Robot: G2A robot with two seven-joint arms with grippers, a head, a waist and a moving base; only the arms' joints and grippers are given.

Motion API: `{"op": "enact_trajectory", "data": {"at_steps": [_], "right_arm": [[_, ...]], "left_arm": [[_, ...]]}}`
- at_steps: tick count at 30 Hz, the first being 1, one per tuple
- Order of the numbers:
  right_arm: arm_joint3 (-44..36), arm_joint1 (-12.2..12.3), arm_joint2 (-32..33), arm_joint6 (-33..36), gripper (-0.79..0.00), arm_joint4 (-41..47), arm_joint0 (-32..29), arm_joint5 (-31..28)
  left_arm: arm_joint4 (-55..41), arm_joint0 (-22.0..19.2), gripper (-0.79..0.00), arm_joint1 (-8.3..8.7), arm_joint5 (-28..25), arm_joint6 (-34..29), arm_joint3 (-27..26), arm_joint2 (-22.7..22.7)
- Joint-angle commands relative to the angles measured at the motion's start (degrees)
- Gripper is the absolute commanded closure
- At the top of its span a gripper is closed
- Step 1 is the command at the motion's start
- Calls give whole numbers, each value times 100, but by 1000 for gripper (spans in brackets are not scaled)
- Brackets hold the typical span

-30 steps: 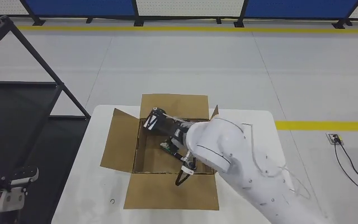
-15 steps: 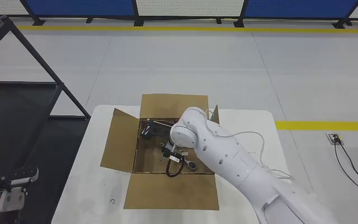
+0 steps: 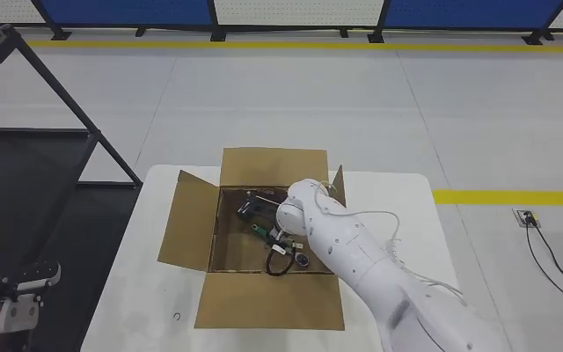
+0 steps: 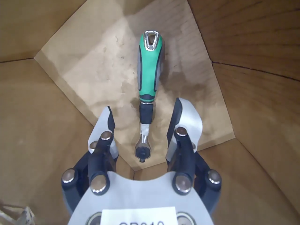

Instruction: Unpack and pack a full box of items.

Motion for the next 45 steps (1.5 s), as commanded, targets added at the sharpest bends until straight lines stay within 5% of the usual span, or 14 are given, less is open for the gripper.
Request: {"op": "enact_trajectory", "data": {"at_steps": [1, 6, 8, 15, 35, 41, 45], "right_arm": [[164, -68, -32, -25, -419, -49, 8, 15], [407, -230, -108, -39, -403, -172, 3, 94], [522, -279, -117, -54, -483, -193, 12, 74], [797, -431, -160, -38, -391, -310, -16, 122], [1217, -674, -142, 34, -323, -488, -68, 139], [1276, -708, -111, 45, -237, -500, -78, 111], [1335, -714, -63, -2, 0, -463, -59, 124]], "left_arm": [[0, 0, -785, 0, 0, 0, 0, 0], [0, 0, -785, 0, 0, 0, 0, 0], [0, 0, -785, 0, 0, 0, 0, 0], [0, 0, -785, 0, 0, 0, 0, 0], [0, 0, -785, 0, 0, 0, 0, 0], [0, 0, -785, 0, 0, 0, 0, 0], [0, 0, -785, 0, 0, 0, 0, 0]]}}
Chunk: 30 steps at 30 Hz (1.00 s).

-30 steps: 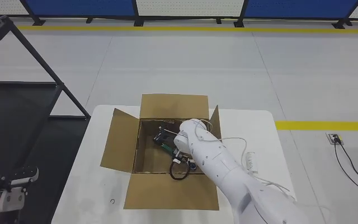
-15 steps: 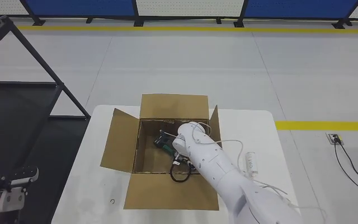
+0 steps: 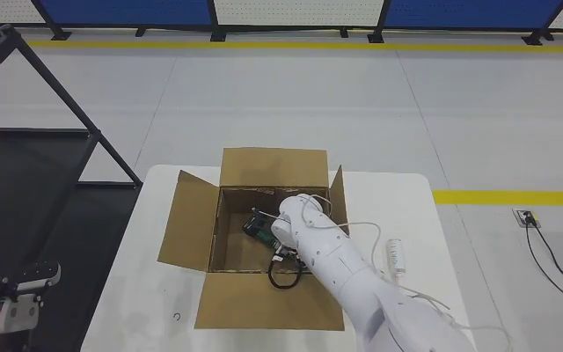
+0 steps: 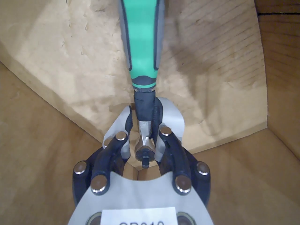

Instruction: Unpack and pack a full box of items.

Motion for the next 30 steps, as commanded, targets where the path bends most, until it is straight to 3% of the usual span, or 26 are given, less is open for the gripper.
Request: {"op": "enact_trajectory", "data": {"at_steps": [1, 21, 30], "right_arm": [[26, 1, 27, -35, 0, 19, 19, 11], [-185, 289, 447, -798, 0, 358, 694, -1001], [-1205, 628, 683, -1050, 0, 223, 808, -740]], "left_arm": [[0, 0, -785, 0, 0, 0, 0, 0], [0, 0, -785, 0, 0, 0, 0, 0], [0, 0, -785, 0, 0, 0, 0, 0]]}}
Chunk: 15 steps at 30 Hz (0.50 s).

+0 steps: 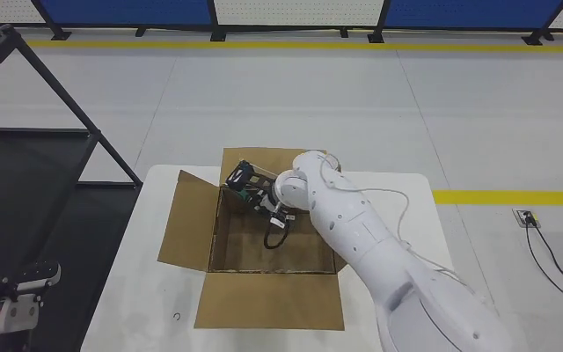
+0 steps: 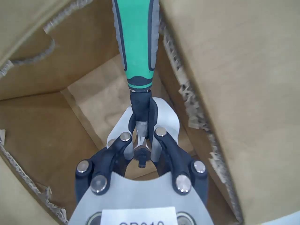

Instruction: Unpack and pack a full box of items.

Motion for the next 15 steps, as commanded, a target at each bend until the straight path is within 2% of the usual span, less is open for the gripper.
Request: {"op": "enact_trajectory", "data": {"at_steps": [1, 4, 7, 10, 12, 15], "right_arm": [[-504, 135, 100, 44, 0, -65, -21, 216], [-1602, 414, 342, 457, 0, -234, -179, 776], [-3409, 840, 821, 1221, 0, -592, -705, 1397], [-5769, 1346, 1620, 2198, 0, -1259, -1771, 1841], [-7206, 1606, 2159, 2720, 0, -1675, -2594, 1860], [-8500, 1821, 2736, 2935, 0, -2003, -3489, 1723]], "left_arm": [[0, 0, -785, 0, 0, 0, 0, 0], [0, 0, -785, 0, 0, 0, 0, 0], [0, 0, -785, 0, 0, 0, 0, 0], [0, 0, -785, 0, 0, 0, 0, 0], [0, 0, -785, 0, 0, 0, 0, 0], [0, 0, -785, 0, 0, 0, 0, 0]]}}
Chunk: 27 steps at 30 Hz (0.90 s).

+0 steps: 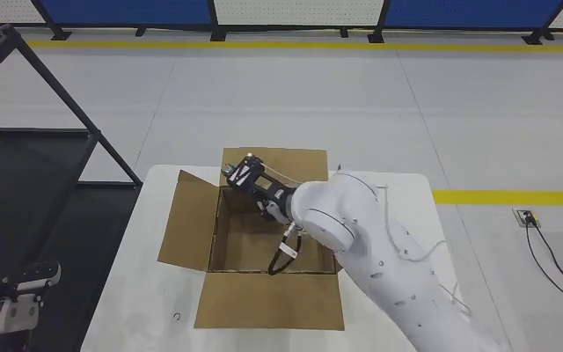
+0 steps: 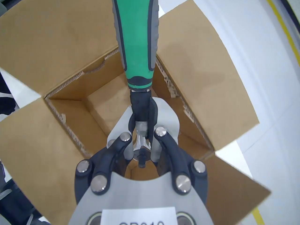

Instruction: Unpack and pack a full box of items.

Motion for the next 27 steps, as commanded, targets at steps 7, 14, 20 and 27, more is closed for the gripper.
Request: {"op": "enact_trajectory", "data": {"at_steps": [7, 14, 20, 27], "right_arm": [[-2076, 214, 900, -268, 0, -904, -1302, 565], [-3158, 295, 1726, -220, 0, -1580, -2083, 1570], [-3750, 353, 2370, 5, 0, -1758, -2854, 1948], [-3571, 391, 3022, 378, 0, -1885, -3607, 2414]], "left_arm": [[0, 0, -785, 0, 0, 0, 0, 0], [0, 0, -785, 0, 0, 0, 0, 0], [0, 0, -785, 0, 0, 0, 0, 0], [0, 0, -785, 0, 0, 0, 0, 0]]}}
